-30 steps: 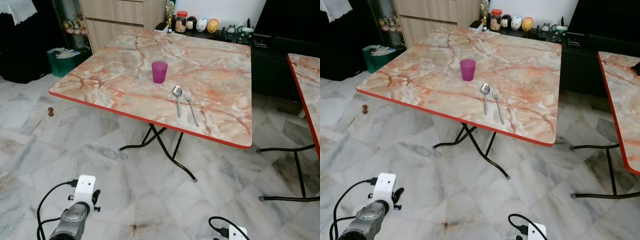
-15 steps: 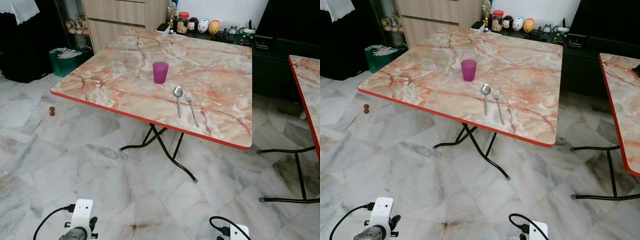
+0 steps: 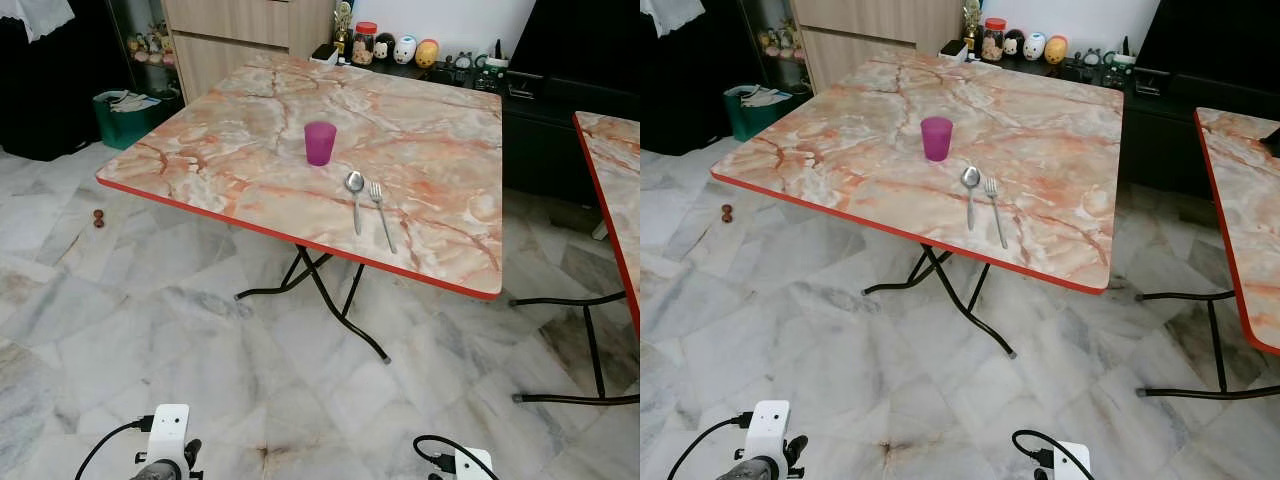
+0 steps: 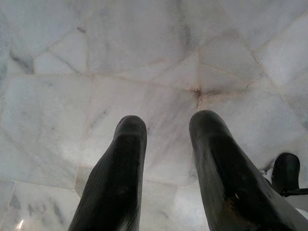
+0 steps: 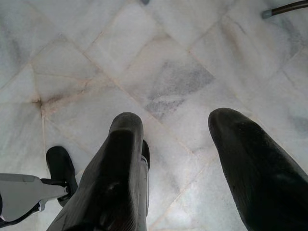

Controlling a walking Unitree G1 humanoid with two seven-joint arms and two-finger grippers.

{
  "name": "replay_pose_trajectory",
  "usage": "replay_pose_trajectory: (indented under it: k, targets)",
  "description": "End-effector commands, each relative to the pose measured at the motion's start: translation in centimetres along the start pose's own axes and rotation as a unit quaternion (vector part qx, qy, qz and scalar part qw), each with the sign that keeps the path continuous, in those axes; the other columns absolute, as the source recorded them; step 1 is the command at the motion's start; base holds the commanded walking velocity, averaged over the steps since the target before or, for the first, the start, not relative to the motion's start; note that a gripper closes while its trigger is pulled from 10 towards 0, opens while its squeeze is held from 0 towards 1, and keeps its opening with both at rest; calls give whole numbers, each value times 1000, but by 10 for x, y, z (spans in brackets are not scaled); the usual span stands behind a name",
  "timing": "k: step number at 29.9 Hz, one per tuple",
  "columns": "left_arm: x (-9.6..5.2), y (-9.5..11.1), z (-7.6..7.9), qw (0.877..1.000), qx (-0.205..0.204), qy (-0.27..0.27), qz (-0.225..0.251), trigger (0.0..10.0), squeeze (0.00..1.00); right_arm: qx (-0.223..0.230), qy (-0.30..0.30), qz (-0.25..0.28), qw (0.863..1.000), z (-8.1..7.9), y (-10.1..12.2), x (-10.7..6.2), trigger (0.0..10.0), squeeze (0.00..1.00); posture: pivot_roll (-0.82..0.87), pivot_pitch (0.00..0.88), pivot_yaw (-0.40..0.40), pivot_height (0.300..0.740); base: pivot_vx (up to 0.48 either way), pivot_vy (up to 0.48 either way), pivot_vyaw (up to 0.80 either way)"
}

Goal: Setting the table

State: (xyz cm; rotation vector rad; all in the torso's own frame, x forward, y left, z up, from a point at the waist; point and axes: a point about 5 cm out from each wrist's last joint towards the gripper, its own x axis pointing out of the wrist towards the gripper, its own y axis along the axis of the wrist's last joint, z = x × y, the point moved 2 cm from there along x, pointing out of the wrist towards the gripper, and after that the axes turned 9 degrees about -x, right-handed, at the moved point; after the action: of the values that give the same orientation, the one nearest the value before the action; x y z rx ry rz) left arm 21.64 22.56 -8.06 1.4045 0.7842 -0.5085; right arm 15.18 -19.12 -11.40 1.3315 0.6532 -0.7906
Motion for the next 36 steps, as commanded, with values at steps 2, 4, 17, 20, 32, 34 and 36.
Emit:
replay_pose_trajectory:
  k: [2, 4, 17, 20, 32, 34, 36]
  targets:
    - [-1, -6, -2, 1000, -7, 4, -9, 10000, 0, -8, 5, -9, 1000, 1, -4, -1, 10000, 0, 98, 0, -48, 731, 0, 0, 0]
    - [-1, -6, -2, 1000, -9, 5, -10, 10000, 0, -10, 6, -9, 1000, 1, -4, -1, 10000, 0, 98, 0, -46, 731, 0, 0, 0]
    - [-3, -14, -4, 1000, -10, 4, -21, 10000, 0, -13, 10, -11, 1000, -1, -5, -1, 10000, 0, 94, 0, -39, 731, 0, 0, 0]
    - [-3, -16, -5, 1000, -5, 4, -27, 10000, 0, -12, 12, -11, 1000, -1, -5, -1, 10000, 0, 94, 0, -37, 731, 0, 0, 0]
    - [-5, -23, -11, 999, -16, 20, -40, 10000, 0, 5, 6, -14, 1000, -2, -7, -1, 10000, 0, 96, 0, -38, 731, 0, 0, 0]
    - [-5, -23, -13, 999, -23, 25, -40, 10000, 0, 20, 5, -18, 1000, -2, -8, -2, 10000, 0, 93, 0, -37, 731, 0, 191, -381]
    - [-5, -22, -14, 999, -25, 27, -40, 10000, 0, 19, 5, -18, 1000, -2, -8, -1, 10000, 0, 93, 0, -37, 731, 0, 426, -753]
